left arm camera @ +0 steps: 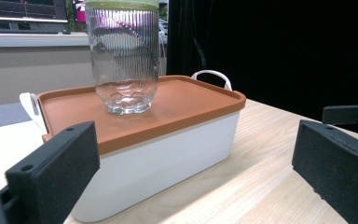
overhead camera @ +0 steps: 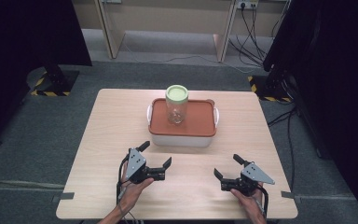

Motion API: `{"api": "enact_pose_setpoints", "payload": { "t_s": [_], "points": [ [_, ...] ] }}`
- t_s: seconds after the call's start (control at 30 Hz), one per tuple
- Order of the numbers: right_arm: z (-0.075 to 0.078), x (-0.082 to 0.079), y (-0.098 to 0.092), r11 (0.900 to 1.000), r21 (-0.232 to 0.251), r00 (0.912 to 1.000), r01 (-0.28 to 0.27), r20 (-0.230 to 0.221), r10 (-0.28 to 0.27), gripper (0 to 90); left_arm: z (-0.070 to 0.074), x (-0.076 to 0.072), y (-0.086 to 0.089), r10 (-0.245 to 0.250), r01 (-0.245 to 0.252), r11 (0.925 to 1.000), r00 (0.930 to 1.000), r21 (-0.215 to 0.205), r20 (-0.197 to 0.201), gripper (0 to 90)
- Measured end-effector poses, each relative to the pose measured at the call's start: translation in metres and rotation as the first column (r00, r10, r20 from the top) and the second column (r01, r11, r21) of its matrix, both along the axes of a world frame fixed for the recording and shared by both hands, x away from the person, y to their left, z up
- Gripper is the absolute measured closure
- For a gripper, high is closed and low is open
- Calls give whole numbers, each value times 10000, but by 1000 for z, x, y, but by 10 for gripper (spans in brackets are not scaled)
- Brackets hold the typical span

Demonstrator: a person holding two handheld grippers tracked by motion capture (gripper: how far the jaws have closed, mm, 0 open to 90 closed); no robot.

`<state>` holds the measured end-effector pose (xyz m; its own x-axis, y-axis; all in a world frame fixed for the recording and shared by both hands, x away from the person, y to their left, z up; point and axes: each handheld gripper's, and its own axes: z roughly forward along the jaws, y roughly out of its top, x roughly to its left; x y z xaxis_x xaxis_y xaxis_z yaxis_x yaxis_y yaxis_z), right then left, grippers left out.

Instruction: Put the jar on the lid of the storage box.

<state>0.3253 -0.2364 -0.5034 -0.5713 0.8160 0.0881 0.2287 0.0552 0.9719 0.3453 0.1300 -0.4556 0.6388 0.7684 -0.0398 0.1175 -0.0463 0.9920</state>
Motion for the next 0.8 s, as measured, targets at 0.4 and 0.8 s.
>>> {"api": "enact_pose_setpoints", "payload": {
  "t_s": [0.4, 0.8],
  "points": [
    [0, 0, 0, 10000, 3, 10000, 4, 37, -4, 8, -1, -8, 1, -125, 125, 9999, 9999, -17, -18, 1],
    [0, 0, 0, 10000, 9, 10000, 7, 41, -7, 8, -6, -13, 4, -142, 142, 9999, 9998, 3, -123, 1]
  ]
}}
